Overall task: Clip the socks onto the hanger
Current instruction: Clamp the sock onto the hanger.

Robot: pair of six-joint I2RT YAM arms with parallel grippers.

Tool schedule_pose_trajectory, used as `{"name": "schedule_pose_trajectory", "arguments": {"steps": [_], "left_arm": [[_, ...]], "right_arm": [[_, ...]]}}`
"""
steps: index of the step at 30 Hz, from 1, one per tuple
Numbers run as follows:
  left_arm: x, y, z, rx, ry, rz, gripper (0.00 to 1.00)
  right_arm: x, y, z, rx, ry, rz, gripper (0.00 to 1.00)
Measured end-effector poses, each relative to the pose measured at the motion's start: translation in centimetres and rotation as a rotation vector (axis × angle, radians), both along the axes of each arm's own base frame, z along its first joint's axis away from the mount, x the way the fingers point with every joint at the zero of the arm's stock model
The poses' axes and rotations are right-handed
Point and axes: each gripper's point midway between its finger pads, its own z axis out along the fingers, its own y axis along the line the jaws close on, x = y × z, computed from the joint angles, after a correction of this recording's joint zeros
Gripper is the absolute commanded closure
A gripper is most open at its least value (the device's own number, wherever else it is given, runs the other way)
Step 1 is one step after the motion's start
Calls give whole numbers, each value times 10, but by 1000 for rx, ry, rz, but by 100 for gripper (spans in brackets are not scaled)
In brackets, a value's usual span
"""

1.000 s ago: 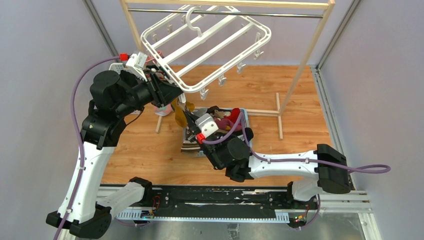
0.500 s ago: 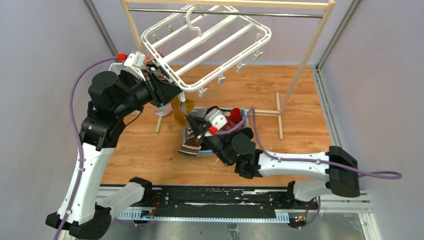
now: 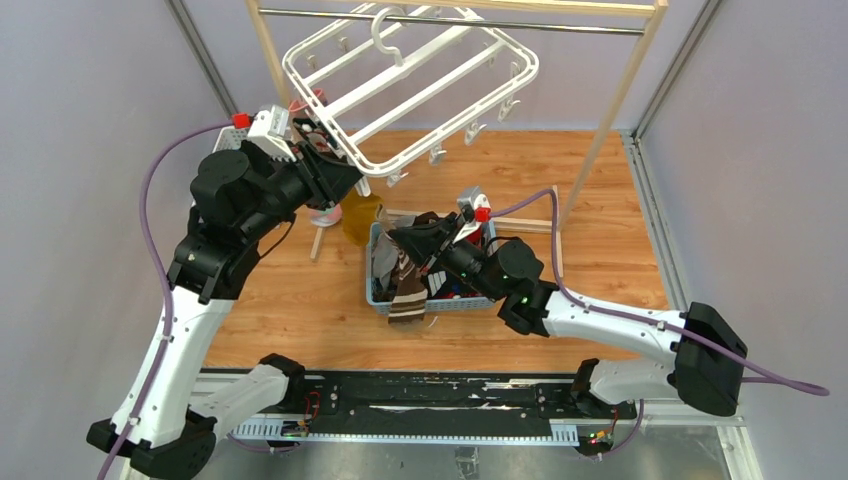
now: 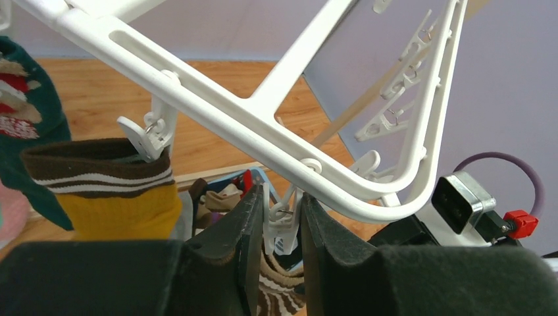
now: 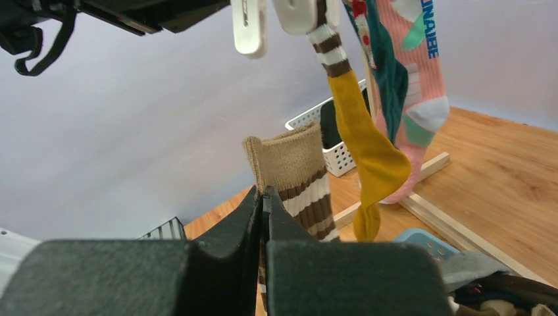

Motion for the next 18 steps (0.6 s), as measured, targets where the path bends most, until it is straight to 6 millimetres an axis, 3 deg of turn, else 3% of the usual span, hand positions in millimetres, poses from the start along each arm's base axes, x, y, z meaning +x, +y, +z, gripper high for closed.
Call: {"name": "schedule_pose_trajectory", "arguments": {"steps": [7, 18], "left_arm": [[5, -15, -9, -11, 40, -8, 100], [9, -25, -18, -28, 92, -6, 100]], "right_arm": [[1, 3, 1, -3, -7, -43, 100], [3, -5, 18, -117, -187, -367, 100]]}}
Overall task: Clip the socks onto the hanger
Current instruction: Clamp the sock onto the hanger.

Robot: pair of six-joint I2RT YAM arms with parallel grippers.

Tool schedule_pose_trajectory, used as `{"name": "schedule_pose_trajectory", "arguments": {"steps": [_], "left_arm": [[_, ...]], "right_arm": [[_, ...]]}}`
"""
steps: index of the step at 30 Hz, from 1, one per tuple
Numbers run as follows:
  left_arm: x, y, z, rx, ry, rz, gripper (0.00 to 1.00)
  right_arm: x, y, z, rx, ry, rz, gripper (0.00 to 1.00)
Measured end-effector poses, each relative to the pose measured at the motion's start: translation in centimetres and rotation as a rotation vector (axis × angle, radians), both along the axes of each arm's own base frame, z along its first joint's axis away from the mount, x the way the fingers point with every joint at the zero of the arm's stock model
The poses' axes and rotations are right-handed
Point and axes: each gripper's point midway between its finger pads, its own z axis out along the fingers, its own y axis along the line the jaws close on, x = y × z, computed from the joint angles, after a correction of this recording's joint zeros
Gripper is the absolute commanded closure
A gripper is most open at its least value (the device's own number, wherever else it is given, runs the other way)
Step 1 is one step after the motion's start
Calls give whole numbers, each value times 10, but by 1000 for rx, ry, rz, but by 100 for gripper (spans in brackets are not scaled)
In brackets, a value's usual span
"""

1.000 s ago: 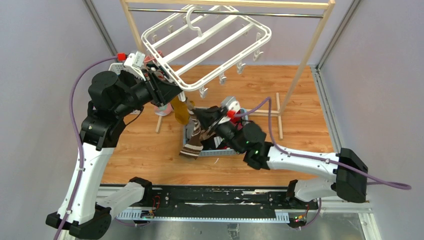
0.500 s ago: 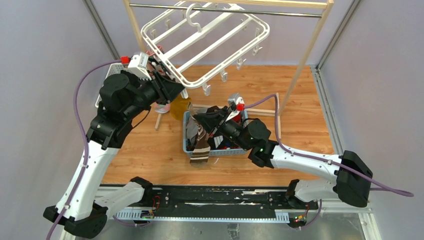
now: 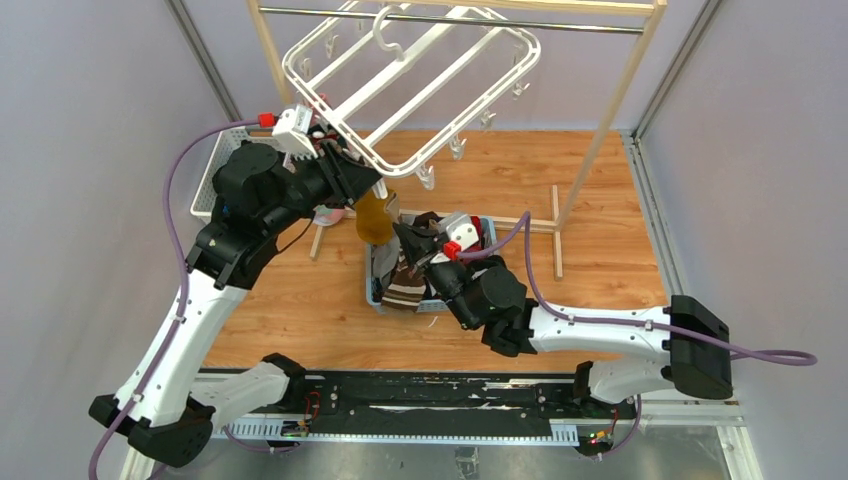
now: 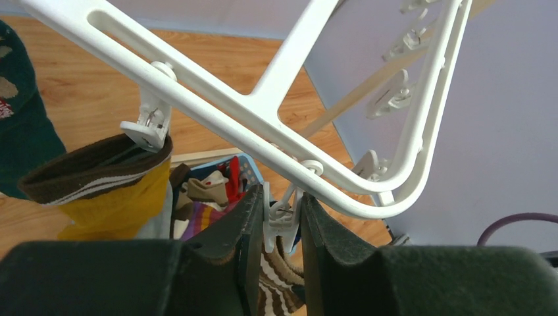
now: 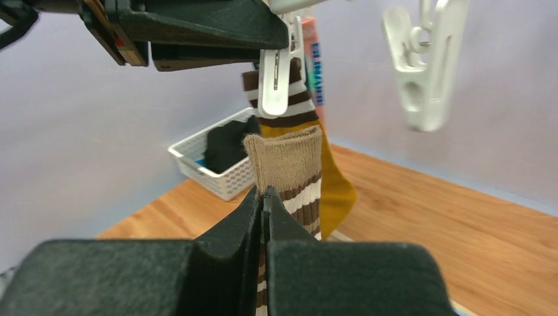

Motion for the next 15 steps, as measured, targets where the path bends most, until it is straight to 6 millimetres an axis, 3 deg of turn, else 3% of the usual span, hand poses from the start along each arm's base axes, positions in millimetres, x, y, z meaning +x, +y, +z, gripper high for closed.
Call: {"name": "schedule_pose_trajectory", "arguments": {"steps": [7, 15], "left_arm": [[8, -8, -13, 21, 41, -10, 100], [10, -12, -12, 18, 62, -13, 100]], "right_arm": [[10, -6, -11, -106, -68, -138, 100], [15, -8, -4, -122, -116, -197, 100]]}}
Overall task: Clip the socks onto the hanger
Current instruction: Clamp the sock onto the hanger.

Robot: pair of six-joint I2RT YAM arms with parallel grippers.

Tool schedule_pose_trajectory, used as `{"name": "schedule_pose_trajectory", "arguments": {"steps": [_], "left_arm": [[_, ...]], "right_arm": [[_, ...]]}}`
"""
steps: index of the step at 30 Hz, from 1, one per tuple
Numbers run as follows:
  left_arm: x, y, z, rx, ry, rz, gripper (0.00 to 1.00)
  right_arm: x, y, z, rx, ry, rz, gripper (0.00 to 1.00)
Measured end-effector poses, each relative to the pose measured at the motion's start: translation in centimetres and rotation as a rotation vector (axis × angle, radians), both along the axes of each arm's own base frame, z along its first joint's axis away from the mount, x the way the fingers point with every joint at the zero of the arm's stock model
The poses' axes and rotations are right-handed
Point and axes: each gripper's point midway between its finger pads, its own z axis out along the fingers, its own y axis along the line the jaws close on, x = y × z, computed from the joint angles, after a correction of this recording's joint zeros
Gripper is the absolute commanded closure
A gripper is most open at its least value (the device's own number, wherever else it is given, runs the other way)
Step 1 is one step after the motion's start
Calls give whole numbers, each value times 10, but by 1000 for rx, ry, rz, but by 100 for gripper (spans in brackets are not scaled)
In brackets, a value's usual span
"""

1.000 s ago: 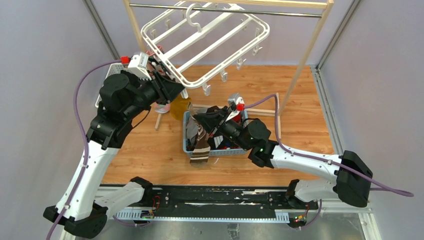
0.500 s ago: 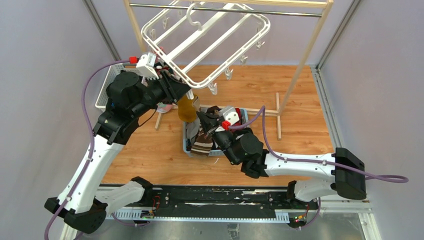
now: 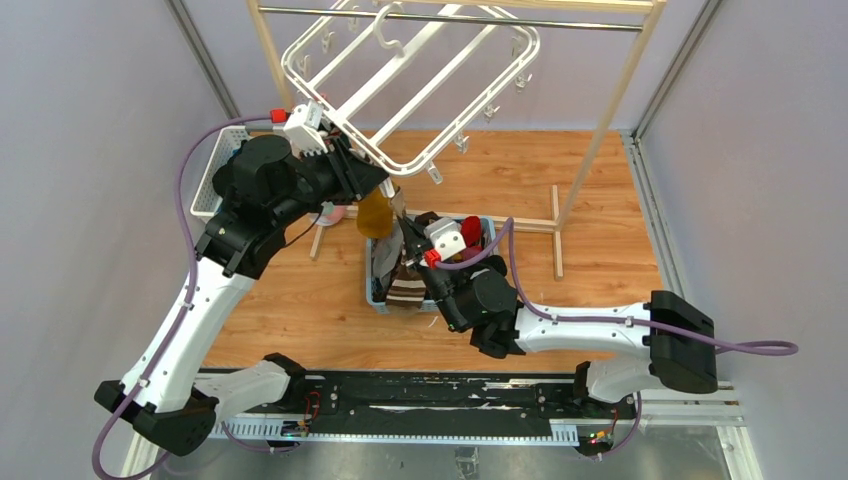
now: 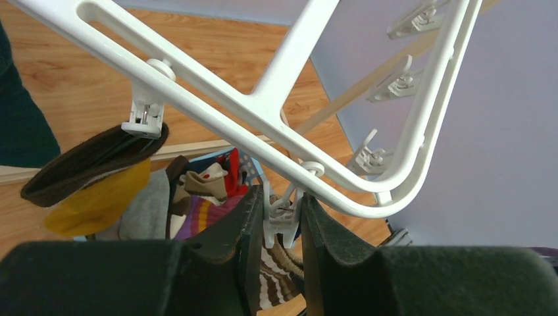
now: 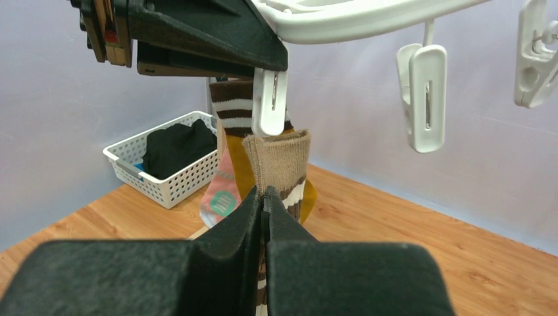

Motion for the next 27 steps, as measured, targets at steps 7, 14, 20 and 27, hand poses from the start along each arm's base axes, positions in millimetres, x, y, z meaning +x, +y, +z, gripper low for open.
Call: {"name": "schedule_pose_trajectory", "arguments": {"steps": [7, 14, 20, 27], "left_arm": [[0, -1, -2, 3, 9, -1, 100], [1, -1, -3, 0, 13, 4, 100], [1, -1, -3, -2, 15, 7, 100], [1, -1, -2, -5, 15, 9, 100]], "right_arm": [[2, 2, 7, -1, -25, -18, 100], [3, 5, 11, 5, -35, -22, 100], [4, 6, 18, 20, -50, -29, 100], [6, 3, 26, 45, -69, -54, 100]]}}
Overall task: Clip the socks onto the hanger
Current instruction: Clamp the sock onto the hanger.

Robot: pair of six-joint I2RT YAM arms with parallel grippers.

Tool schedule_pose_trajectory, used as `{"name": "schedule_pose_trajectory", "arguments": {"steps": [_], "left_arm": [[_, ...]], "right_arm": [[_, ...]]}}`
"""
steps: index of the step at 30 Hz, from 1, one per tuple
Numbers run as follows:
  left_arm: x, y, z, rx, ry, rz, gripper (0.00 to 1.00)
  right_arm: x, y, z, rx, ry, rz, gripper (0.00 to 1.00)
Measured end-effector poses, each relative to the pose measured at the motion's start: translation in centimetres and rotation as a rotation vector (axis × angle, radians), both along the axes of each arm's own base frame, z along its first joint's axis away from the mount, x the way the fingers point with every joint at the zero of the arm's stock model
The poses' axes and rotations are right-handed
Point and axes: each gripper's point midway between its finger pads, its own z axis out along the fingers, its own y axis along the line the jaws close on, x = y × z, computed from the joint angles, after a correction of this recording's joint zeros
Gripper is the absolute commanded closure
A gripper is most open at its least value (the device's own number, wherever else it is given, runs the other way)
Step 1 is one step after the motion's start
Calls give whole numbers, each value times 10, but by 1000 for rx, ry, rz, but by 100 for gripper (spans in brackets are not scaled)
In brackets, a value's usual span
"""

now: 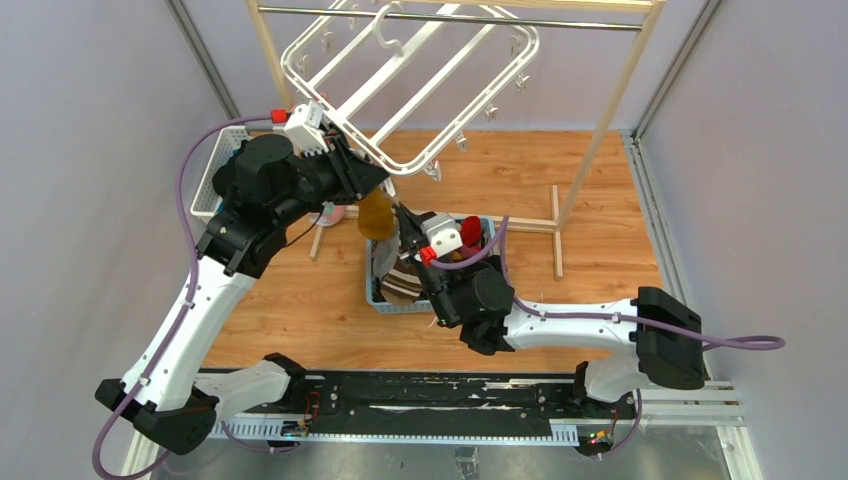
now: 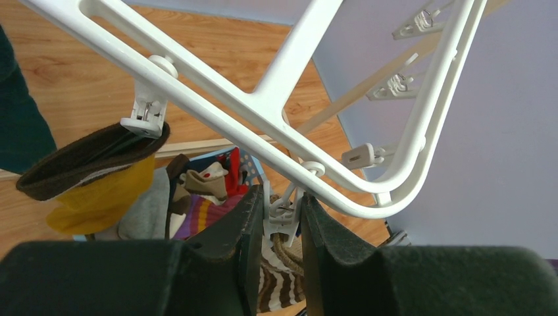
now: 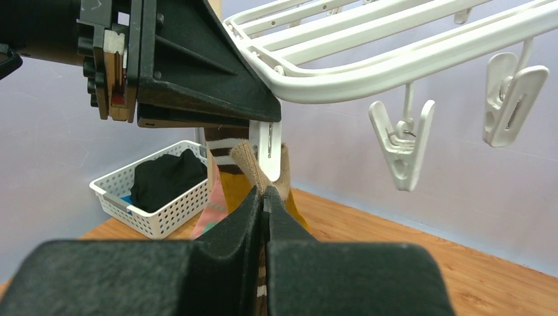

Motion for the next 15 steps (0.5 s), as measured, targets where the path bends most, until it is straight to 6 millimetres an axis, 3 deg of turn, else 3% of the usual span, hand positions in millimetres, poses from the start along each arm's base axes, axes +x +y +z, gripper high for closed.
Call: {"name": "schedule_pose_trajectory", "arguments": {"steps": [15], "left_arm": [[0, 2, 2, 2, -1, 11, 100]], "right_arm": [[0, 10, 2, 24, 3, 22, 100]]}}
